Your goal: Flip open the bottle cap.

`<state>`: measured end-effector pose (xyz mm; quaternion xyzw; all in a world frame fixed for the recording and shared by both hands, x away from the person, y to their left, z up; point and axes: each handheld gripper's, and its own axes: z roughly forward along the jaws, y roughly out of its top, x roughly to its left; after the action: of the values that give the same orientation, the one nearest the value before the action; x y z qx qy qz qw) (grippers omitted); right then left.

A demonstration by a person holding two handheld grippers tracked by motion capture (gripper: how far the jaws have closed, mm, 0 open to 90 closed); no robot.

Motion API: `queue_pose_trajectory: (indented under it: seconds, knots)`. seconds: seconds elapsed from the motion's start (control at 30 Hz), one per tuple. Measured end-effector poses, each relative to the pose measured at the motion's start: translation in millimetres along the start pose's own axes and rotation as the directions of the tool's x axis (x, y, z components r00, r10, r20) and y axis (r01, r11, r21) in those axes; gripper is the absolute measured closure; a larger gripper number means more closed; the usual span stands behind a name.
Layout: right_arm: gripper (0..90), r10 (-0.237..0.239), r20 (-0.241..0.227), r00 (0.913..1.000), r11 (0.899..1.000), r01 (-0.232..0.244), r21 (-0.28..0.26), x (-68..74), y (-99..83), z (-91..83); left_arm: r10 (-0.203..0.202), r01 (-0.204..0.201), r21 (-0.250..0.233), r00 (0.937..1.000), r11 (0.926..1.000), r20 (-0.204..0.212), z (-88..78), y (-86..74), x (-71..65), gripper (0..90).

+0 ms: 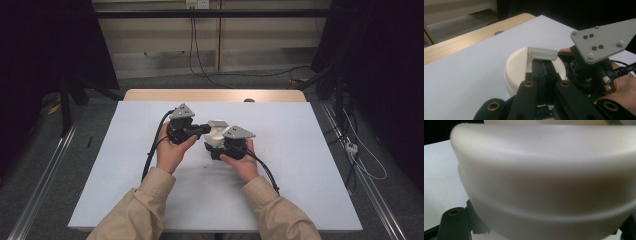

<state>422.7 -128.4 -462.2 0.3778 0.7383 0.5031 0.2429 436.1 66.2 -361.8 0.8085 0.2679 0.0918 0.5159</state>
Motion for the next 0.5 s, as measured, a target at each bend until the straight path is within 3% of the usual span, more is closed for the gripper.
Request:
queue_pose_trajectory:
  seconds: [0.5]
  knots:
    - [18.6, 0.001, 0.0, 1.0, 1.0, -0.001, 0.001, 0.0, 0.0, 0.0, -0.007, 0.007, 0.004, 1.0, 1.0, 0.004, 5.9, 5.1, 1.4, 90.0]
